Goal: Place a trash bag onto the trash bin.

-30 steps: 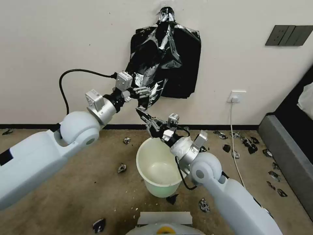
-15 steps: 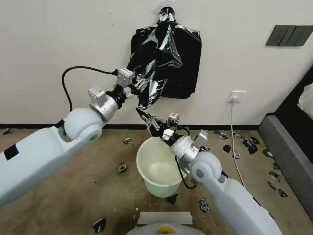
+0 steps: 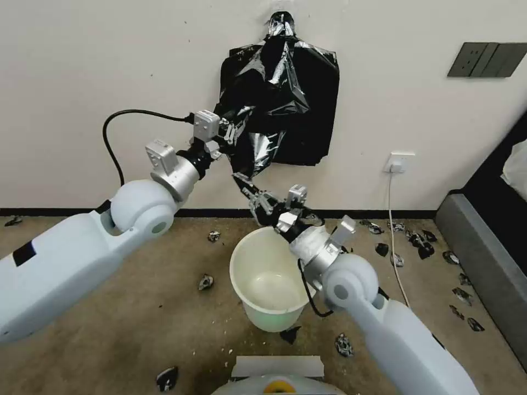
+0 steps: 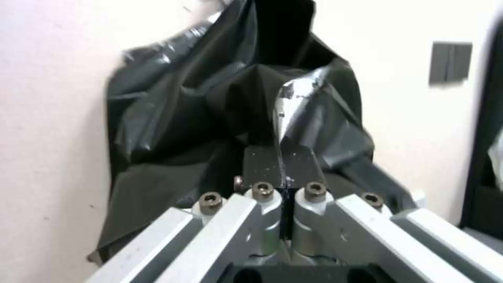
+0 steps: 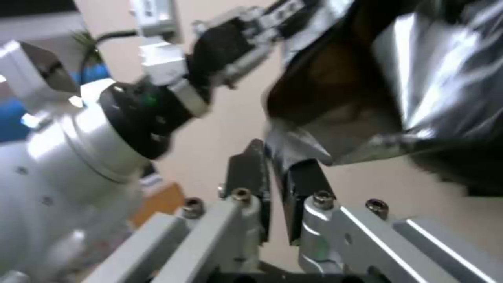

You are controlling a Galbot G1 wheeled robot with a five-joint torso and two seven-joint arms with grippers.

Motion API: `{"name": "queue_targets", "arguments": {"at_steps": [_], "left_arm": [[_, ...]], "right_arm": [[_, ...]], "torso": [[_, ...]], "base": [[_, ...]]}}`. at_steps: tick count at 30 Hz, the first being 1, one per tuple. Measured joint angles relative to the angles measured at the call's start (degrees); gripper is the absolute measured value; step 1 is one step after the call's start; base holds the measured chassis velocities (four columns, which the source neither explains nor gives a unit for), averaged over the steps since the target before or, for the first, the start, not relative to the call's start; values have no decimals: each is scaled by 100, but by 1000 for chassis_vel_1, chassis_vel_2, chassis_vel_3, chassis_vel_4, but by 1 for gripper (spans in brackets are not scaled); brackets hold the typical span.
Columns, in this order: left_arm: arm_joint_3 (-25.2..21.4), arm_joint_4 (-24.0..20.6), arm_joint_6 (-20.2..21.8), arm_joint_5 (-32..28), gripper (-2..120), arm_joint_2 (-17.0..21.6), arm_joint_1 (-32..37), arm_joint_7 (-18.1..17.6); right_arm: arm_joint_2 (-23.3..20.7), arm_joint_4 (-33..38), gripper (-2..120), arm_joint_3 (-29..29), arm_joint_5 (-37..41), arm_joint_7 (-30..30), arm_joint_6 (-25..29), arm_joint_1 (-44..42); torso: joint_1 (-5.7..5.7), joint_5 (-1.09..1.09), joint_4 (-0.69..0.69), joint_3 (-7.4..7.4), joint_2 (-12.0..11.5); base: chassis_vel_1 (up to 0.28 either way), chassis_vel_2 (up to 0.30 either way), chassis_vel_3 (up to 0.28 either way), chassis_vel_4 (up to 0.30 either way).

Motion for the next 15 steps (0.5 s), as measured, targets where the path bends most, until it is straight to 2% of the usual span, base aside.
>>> {"name": "queue_targets", "arguments": {"at_steps": [2,5,6,9,10,11,14,15], "left_arm": [[-64,-27,-28,-78,0,16,13,-21],[-153,-45,-69,-111,0,-44,45,-44],[-153,-45,-69,-111,0,-44,45,-44],[-212,-42,-87,-113,0,-158,62,-76],[-212,-42,-87,-113,0,-158,62,-76],[-215,-41,-89,-113,0,-162,65,-76],[-138,-38,-93,-171,0,-126,41,-66],[-138,-38,-93,-171,0,-126,41,-66]], "right_arm": [[-90,186,15,100,-225,234,-84,-65],[-434,675,30,439,-716,832,-579,-260],[-434,675,30,439,-716,832,-579,-260],[-920,1145,43,817,-930,1230,-966,-487],[-920,1145,43,817,-930,1230,-966,-487],[-1025,1261,48,912,-942,1324,-1063,-495],[-1339,1394,63,1033,-1078,1596,-1367,-213],[-1339,1394,63,1033,-1078,1596,-1367,-213]], "torso": [[0,0,0,0,0],[0,0,-1,0,0],[0,0,-1,0,0],[0,1,-3,0,0],[0,1,-3,0,0],[0,1,-3,0,0],[0,1,-1,0,0],[0,1,-1,0,0]], "base": [[0,0,0,0],[0,0,0,0],[0,0,0,0],[0,0,0,0],[0,0,0,0],[0,0,0,0],[0,0,0,0],[0,0,0,0]]}}
